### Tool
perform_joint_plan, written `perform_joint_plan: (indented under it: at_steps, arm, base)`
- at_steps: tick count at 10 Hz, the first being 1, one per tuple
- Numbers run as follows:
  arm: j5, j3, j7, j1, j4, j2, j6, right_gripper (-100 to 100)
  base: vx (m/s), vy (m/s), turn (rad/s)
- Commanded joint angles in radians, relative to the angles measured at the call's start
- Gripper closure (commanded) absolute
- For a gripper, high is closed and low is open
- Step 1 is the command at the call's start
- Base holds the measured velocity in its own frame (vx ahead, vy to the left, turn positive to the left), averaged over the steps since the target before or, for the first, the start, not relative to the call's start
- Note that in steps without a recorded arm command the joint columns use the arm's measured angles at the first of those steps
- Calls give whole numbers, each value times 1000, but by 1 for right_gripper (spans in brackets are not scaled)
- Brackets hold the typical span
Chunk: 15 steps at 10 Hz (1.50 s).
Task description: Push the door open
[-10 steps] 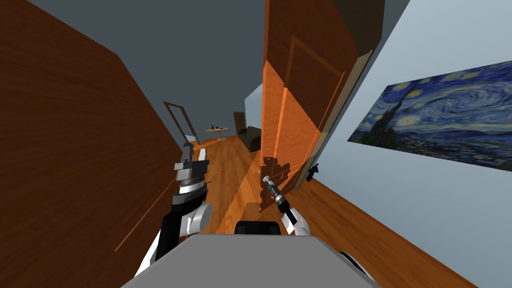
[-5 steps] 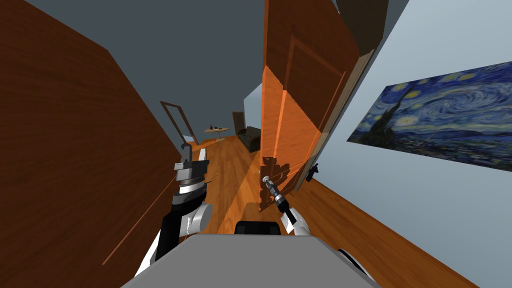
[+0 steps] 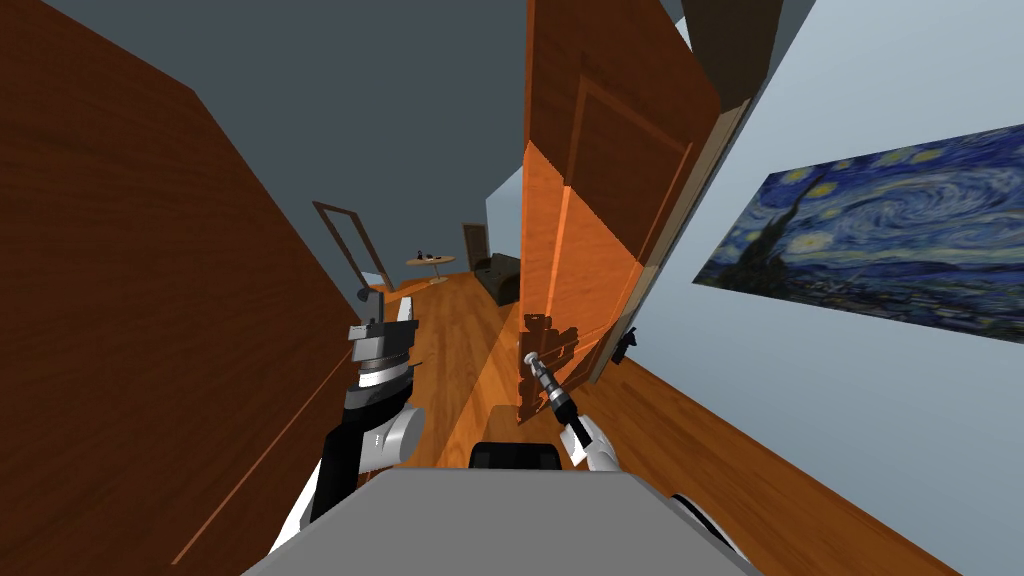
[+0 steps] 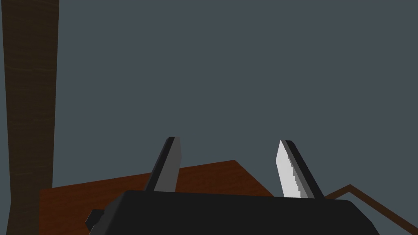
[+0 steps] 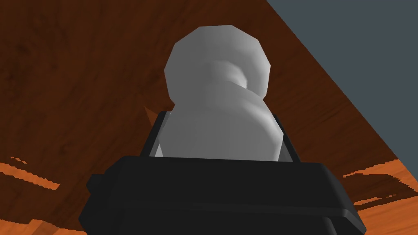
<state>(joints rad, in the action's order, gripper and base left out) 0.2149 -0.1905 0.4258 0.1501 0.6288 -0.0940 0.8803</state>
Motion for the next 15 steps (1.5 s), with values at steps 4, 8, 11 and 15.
perform_joint_plan:
  at_steps: [4, 8, 11, 15]
  arm:
    - [-40, -9, -112, 10, -3, -7, -5, 100]
    - [-86, -29, -219, 18, -13, -6, -6, 100]
    - [-101, -36, -278, 21, -16, -6, -7, 100]
    - [-113, -40, -306, 20, -14, -6, -5, -100]
  base:
    - [49, 29, -34]
    - [43, 25, -40]
    - [51, 21, -30]
    - [40, 26, -39]
